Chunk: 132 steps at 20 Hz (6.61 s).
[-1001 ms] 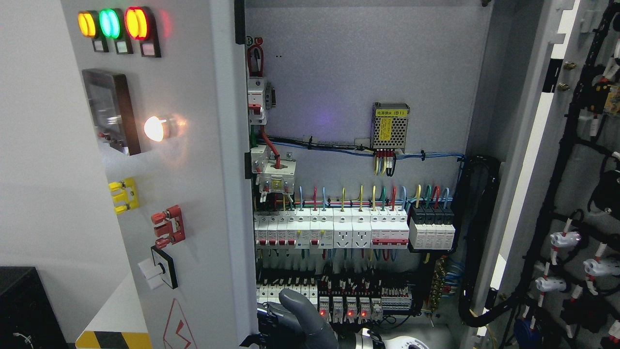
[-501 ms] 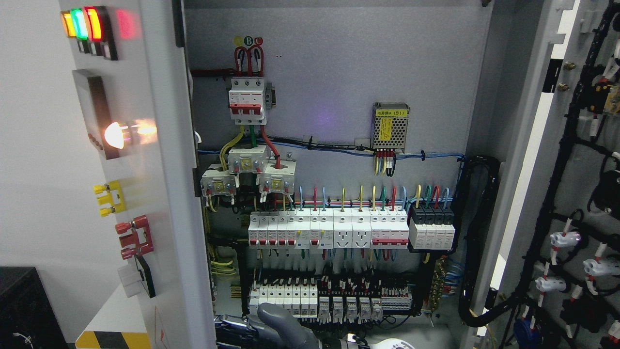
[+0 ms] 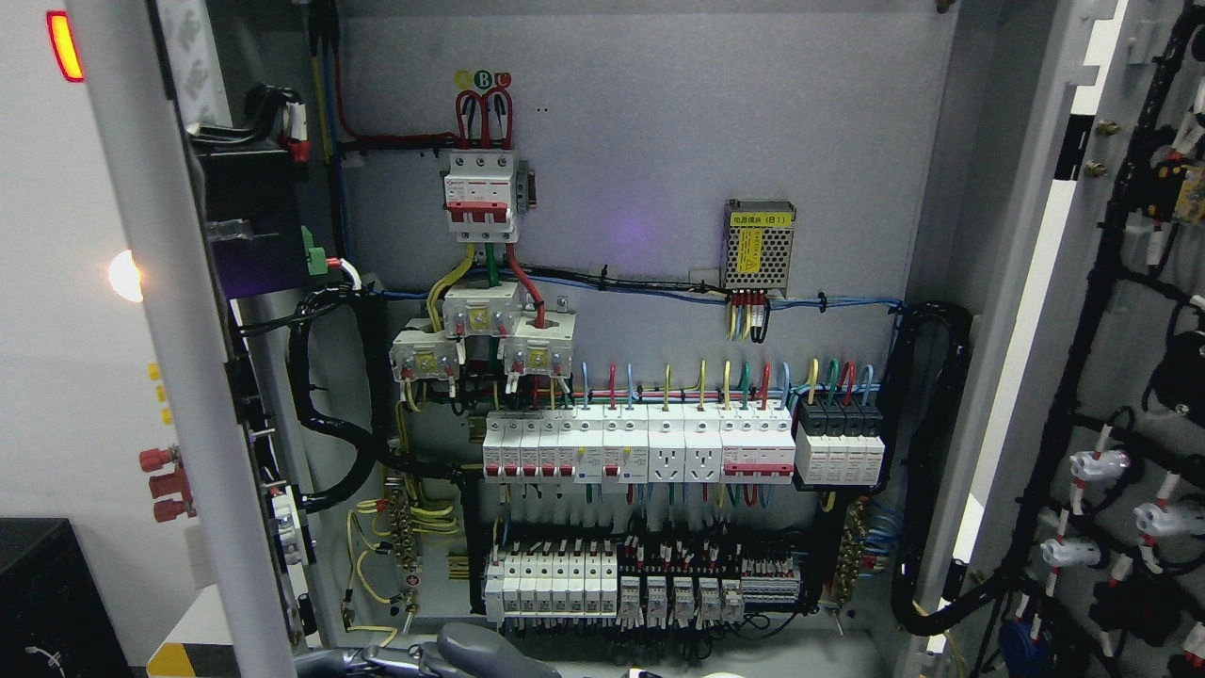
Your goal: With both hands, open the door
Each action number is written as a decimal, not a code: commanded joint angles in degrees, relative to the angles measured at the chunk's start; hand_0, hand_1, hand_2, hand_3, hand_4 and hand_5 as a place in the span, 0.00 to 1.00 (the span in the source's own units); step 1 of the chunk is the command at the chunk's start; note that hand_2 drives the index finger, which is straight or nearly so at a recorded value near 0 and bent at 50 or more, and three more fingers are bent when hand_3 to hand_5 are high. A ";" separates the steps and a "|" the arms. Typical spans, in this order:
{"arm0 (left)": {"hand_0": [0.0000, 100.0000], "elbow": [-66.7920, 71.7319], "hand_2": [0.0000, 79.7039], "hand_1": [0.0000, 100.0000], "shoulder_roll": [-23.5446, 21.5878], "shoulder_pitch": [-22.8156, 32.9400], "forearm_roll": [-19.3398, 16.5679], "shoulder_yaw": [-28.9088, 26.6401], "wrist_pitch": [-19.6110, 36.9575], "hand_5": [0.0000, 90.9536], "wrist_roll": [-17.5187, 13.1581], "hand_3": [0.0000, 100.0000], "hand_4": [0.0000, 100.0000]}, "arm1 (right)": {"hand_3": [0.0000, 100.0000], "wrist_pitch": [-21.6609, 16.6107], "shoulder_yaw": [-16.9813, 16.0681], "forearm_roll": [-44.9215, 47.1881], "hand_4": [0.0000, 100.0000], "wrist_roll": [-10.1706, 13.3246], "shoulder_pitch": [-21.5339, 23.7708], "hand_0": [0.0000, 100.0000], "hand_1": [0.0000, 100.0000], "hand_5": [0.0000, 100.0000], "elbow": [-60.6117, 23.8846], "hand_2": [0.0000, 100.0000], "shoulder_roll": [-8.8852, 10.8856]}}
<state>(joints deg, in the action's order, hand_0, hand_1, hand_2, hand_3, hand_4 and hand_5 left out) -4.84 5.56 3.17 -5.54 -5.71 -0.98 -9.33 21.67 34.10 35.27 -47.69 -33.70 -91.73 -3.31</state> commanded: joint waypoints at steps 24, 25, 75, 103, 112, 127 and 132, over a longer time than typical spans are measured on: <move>0.00 0.00 0.00 0.00 -0.02 0.00 0.00 0.00 0.01 0.00 0.02 0.00 0.00 | 0.00 -0.57 6.95 -0.82 0.00 0.22 1.18 0.00 0.00 0.00 -1.08 0.00 -2.84; 0.00 0.00 0.00 0.00 0.07 0.00 0.00 0.00 0.01 0.00 0.02 0.00 0.00 | 0.00 -0.66 6.07 -0.73 0.00 0.22 1.27 0.00 0.00 0.00 -0.91 0.00 -2.76; 0.00 0.00 0.00 0.00 -0.02 0.00 0.00 0.00 0.01 0.00 0.02 0.00 0.00 | 0.00 -39.84 -21.17 -9.78 0.00 27.56 44.51 0.00 0.00 0.00 -22.26 0.00 20.80; 0.00 -0.79 0.00 0.00 0.24 -1.84 0.35 0.00 0.01 0.00 -0.42 0.00 0.00 | 0.00 -55.33 -39.46 2.42 0.00 29.76 50.14 0.00 0.00 0.00 -27.01 0.00 22.56; 0.00 -63.48 0.00 0.00 -9.66 6.94 5.45 29.33 0.19 0.00 -6.77 0.00 0.00 | 0.00 -55.33 -41.22 5.60 0.00 29.84 51.54 0.00 0.00 0.00 -27.10 0.00 22.73; 0.00 -87.19 0.00 0.00 -19.62 7.73 4.75 45.09 33.73 0.00 4.41 0.00 0.00 | 0.00 -55.15 -46.75 10.16 0.00 29.93 52.07 0.00 0.00 0.00 -25.25 0.00 21.24; 0.00 -89.38 0.00 0.00 -19.45 7.73 4.57 44.39 48.15 0.00 5.11 0.00 0.00 | 0.00 -55.15 -47.90 10.61 0.00 29.93 53.12 0.00 0.00 0.00 -25.17 0.00 21.24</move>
<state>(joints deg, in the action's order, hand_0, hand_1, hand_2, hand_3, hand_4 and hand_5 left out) -79.30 -9.86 10.74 -0.08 31.44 39.06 -4.66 -33.52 -10.46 44.37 -17.77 18.68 -117.43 18.30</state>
